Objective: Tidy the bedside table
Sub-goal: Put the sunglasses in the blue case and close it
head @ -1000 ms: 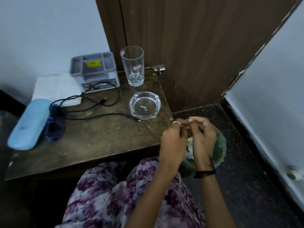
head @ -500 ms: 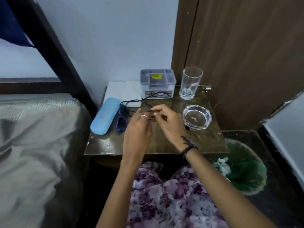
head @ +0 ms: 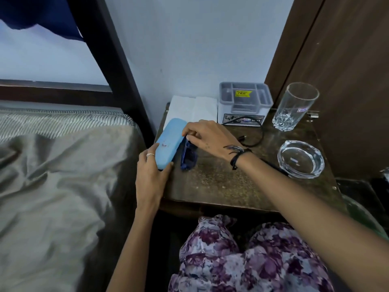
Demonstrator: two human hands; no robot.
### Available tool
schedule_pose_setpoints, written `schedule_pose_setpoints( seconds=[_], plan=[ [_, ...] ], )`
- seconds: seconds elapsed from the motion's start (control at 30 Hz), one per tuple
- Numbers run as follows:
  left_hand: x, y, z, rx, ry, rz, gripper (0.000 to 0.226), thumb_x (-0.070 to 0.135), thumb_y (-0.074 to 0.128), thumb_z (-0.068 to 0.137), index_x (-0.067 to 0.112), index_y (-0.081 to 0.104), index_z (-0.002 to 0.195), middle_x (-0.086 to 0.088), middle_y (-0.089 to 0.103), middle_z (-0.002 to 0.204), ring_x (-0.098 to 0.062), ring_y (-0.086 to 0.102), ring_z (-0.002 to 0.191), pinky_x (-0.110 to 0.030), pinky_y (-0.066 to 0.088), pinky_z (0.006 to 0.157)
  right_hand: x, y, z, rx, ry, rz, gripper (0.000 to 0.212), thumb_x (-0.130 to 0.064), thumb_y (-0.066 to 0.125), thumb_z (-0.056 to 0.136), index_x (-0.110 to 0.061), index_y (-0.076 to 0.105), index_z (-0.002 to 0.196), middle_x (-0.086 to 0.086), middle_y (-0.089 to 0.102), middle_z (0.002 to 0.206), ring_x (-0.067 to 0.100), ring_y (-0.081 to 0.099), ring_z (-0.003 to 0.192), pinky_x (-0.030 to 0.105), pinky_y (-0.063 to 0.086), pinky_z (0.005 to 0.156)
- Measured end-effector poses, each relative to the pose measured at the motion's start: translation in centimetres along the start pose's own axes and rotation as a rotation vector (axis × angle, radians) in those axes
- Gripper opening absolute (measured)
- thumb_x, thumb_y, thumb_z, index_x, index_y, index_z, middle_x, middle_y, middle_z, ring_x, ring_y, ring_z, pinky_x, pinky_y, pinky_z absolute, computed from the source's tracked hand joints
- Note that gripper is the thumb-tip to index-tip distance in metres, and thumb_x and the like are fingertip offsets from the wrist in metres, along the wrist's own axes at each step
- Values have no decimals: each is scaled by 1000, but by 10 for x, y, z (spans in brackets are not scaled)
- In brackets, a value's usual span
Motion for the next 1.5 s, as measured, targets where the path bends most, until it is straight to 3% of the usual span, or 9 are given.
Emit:
schedule_pose_setpoints(
  seconds=[0.13,0.3,0.5,0.73,0.87,1.07,1.17,1.27,1.5],
  plan=[
    [3,-17,-1,86,-23,-83,55,17,67,79,24,48,131,3,48,130,-11,52,107,-13,30,79,-5,-6,-9,28,-7,21,19,-19,50,91,-20,63,105,1,69,94,16,62,86,39,53,77],
    [19,-43,-3,108,121,-234,55,19,71,72,29,54,123,5,54,123,-1,51,105,-25,47,87,-17,-38,-31,149,-59,57,20,-19,56,89,-20,61,108,-4,67,97,11,57,85,35,54,74],
    [93,-24,-25,-189,438,-426,52,30,67,65,35,57,115,13,55,119,-7,53,116,-27,47,95,-19,-88,-84,227,-176,-164,38,-32,65,81,-17,58,115,0,63,109,17,56,94,27,45,83],
    [100,65,-62,-571,400,-542,56,13,75,63,36,60,112,13,53,118,1,52,113,-17,47,90,31,-76,-152,-20,-120,-315,53,-57,52,81,-26,52,124,-7,59,117,8,43,100,28,42,82],
    [84,94,-68,-659,323,-546,55,27,75,62,50,59,110,28,52,114,-11,52,118,-26,51,90,62,-54,-173,-93,-4,-298,63,-65,48,76,-27,50,127,-11,56,123,11,47,105,32,43,89],
    [72,103,-63,-707,294,-488,54,30,73,63,48,57,111,16,54,120,-10,53,117,-25,49,93,68,-37,-176,-31,-24,-351,64,-64,44,78,-21,53,125,-4,58,122,9,43,103,27,41,89],
    [76,99,-60,-660,364,-325,61,44,72,62,38,53,119,14,53,118,3,50,109,-12,42,91,64,-35,-175,32,-47,-428,60,-61,42,79,-21,55,122,-3,61,116,14,54,99,28,46,83],
    [77,94,-59,-565,367,-270,68,34,80,65,22,50,125,9,51,118,7,44,104,3,33,84,60,-32,-174,69,-83,-508,56,-57,47,80,-19,57,120,-1,62,113,17,59,93,30,49,79],
    [63,98,-55,-508,227,-302,96,40,84,55,30,34,136,15,51,123,-5,50,116,-27,41,98,41,-26,-170,151,-202,-742,59,-56,65,74,-12,61,113,1,67,102,17,62,81,28,45,70]
  ],
)
Point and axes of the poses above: each hand's wrist, its own z-axis towards the middle knuckle, its own y-axis out of the palm, x = y × z, the point moved 9 cm from there along z, towards the middle knuckle
